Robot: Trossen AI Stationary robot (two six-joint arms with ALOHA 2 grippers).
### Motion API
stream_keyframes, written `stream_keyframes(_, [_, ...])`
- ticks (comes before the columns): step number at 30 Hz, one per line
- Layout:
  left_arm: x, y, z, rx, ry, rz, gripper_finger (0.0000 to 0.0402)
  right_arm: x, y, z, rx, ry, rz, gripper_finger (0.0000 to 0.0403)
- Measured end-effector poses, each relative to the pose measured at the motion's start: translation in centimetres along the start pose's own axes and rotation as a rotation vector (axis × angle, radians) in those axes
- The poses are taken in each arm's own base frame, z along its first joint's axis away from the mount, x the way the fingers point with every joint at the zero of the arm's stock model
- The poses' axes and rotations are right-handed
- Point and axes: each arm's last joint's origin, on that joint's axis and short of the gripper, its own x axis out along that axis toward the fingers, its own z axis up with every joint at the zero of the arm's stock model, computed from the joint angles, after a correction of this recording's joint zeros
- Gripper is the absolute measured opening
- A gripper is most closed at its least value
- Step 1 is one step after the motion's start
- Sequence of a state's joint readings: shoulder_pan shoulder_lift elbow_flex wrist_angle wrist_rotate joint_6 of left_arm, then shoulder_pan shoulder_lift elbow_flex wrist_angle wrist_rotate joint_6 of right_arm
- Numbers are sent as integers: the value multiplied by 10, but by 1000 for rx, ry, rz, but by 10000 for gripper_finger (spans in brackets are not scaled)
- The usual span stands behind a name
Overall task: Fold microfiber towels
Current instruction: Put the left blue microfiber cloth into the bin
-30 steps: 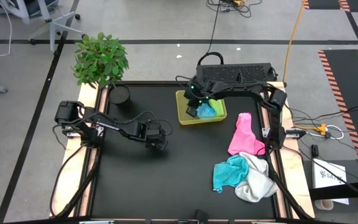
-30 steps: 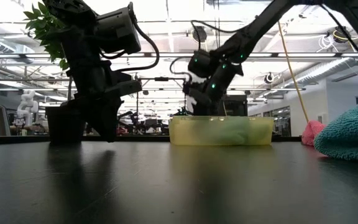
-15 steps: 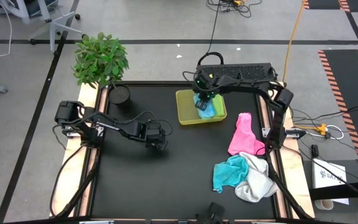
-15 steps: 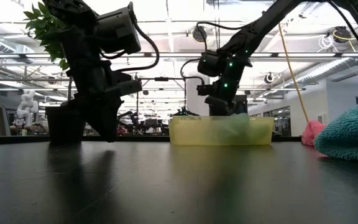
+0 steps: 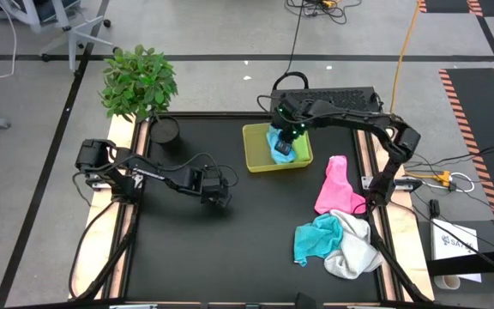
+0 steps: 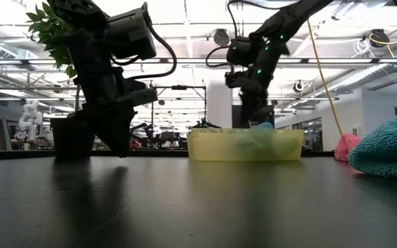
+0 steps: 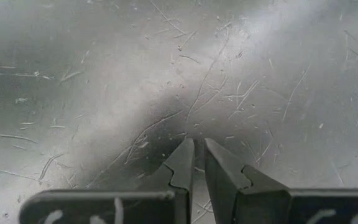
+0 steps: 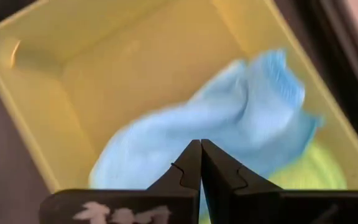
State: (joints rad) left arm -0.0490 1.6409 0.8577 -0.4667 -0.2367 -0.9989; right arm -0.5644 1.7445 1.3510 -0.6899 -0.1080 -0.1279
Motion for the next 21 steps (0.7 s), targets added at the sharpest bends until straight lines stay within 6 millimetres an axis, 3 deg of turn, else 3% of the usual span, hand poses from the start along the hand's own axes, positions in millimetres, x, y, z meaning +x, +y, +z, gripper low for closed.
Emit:
stream_keyframes(6, [0, 0, 0, 0, 0, 0, 35, -10, 9, -11, 8, 101, 29, 0])
stream_keyframes(21, [0, 0, 0, 0, -1, 0, 35, 17, 29, -22, -6, 287, 103, 0])
